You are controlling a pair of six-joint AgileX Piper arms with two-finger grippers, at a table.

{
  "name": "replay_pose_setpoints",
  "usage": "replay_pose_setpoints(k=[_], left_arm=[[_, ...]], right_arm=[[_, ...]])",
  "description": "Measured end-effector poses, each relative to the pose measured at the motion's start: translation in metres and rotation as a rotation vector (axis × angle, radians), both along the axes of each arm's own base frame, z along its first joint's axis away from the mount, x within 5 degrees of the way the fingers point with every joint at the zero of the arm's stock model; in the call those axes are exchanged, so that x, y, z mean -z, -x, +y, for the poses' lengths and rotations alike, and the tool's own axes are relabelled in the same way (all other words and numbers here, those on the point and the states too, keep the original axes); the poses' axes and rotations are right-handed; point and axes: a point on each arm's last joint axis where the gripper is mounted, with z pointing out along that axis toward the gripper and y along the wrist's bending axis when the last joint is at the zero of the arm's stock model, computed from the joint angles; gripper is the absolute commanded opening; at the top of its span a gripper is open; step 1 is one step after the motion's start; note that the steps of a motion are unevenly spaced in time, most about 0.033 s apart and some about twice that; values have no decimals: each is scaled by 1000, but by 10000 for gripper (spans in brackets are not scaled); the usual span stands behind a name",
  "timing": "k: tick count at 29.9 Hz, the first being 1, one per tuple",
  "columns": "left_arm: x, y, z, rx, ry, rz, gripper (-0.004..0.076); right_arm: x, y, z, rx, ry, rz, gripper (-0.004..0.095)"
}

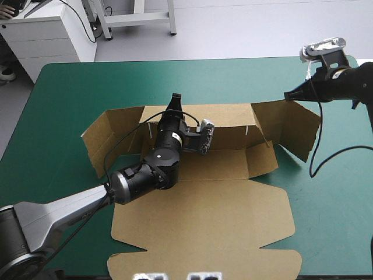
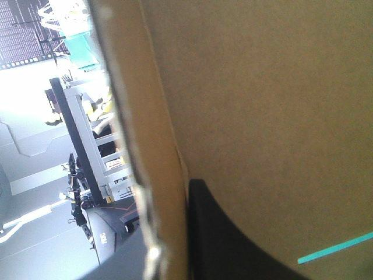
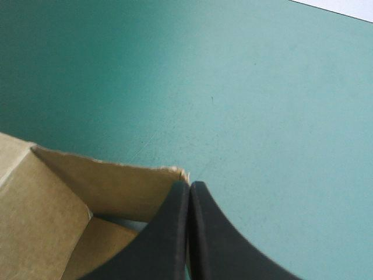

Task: Fold the box

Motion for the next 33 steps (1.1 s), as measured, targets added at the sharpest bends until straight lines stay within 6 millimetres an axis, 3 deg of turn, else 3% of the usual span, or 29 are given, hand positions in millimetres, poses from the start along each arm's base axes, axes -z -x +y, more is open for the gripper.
replay_pose_setpoints(k=[6, 13, 23, 33], left_arm=[[0, 0, 0, 0, 0, -1, -8], [-3, -1, -1, -19, 60, -29, -8], [-4, -2, -2, -56, 178, -29, -8], [-4, -2, -2, -59, 188, -27, -8]], right_arm=[[15, -42, 22, -65, 19, 33, -14], [57, -73, 48, -96, 122, 177, -14], [69, -66, 44, -87, 174, 326, -14], [57, -41, 42, -86, 159, 333, -14]])
